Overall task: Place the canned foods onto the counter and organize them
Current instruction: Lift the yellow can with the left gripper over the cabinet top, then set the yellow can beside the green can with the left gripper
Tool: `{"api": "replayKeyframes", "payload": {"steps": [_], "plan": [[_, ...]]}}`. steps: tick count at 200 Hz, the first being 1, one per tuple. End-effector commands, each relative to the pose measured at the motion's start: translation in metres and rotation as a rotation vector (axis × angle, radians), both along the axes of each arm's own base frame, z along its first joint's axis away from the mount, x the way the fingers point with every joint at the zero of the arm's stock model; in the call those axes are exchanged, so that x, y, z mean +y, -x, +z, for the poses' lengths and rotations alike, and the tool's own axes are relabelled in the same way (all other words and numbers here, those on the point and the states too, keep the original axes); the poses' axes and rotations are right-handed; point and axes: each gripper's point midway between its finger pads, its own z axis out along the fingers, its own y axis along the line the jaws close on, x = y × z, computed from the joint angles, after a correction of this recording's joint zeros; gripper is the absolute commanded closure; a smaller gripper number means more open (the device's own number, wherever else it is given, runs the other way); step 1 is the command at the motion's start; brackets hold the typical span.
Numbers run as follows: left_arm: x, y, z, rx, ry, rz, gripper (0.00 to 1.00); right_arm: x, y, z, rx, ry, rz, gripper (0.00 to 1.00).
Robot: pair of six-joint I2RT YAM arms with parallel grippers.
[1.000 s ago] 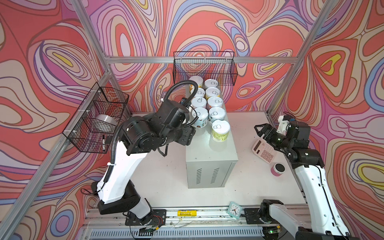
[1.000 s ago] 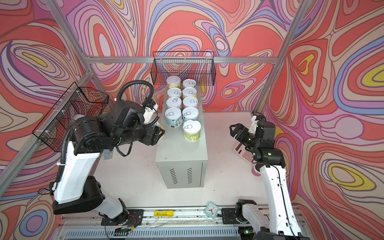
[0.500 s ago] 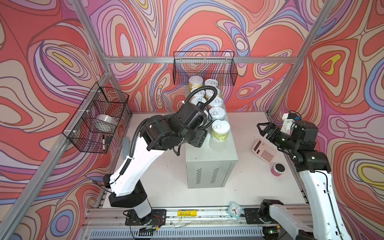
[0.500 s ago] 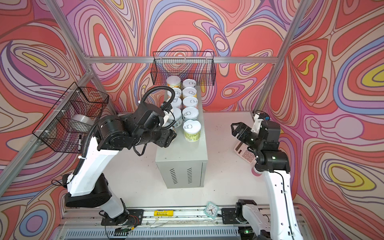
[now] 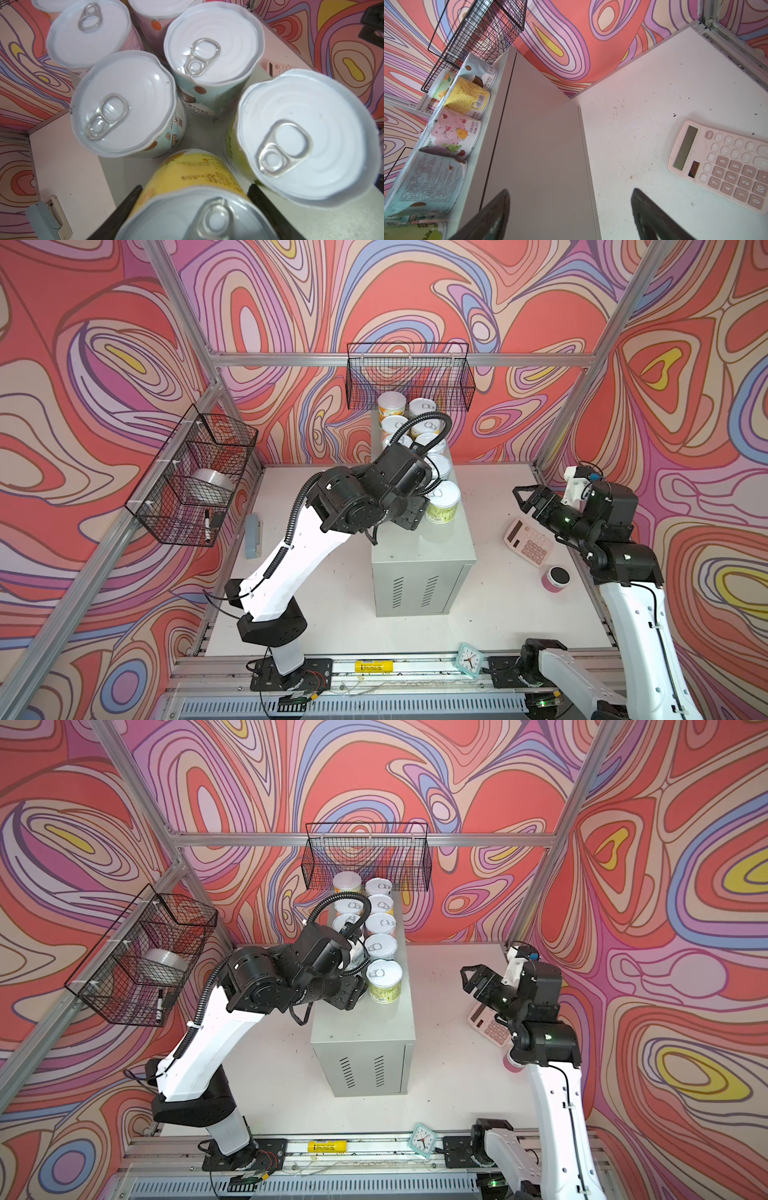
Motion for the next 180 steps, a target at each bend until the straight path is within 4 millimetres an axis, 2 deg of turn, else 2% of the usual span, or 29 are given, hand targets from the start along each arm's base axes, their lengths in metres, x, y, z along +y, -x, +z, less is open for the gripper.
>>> {"api": "replayKeyframes", "payload": {"steps": [1, 24, 54, 94, 143, 180], "plan": [[-0.002, -0.005, 0.005, -0.038, -0.003, 0.003, 0.41, 0.002, 0.002, 0.007, -0.027, -0.004, 0.012, 0.06], [-0.002, -0.008, 0.006, -0.058, -0.008, 0.002, 0.22, 0.003, 0.002, 0.006, -0.024, -0.007, 0.017, 0.06], [-0.001, -0.009, 0.013, -0.087, 0.007, -0.003, 0.2, 0.006, 0.001, 0.006, -0.028, -0.021, 0.033, 0.06], [0.004, -0.008, 0.027, -0.133, 0.02, -0.007, 0.17, 0.021, 0.003, 0.016, -0.047, -0.047, 0.119, 0.08], [0.018, -0.007, 0.046, -0.205, 0.032, 0.006, 0.13, 0.044, 0.022, 0.057, -0.142, -0.077, 0.262, 0.15], [0.02, -0.007, 0.073, -0.29, 0.099, -0.002, 0.1, 0.064, 0.039, 0.088, -0.24, -0.144, 0.38, 0.2]]}}
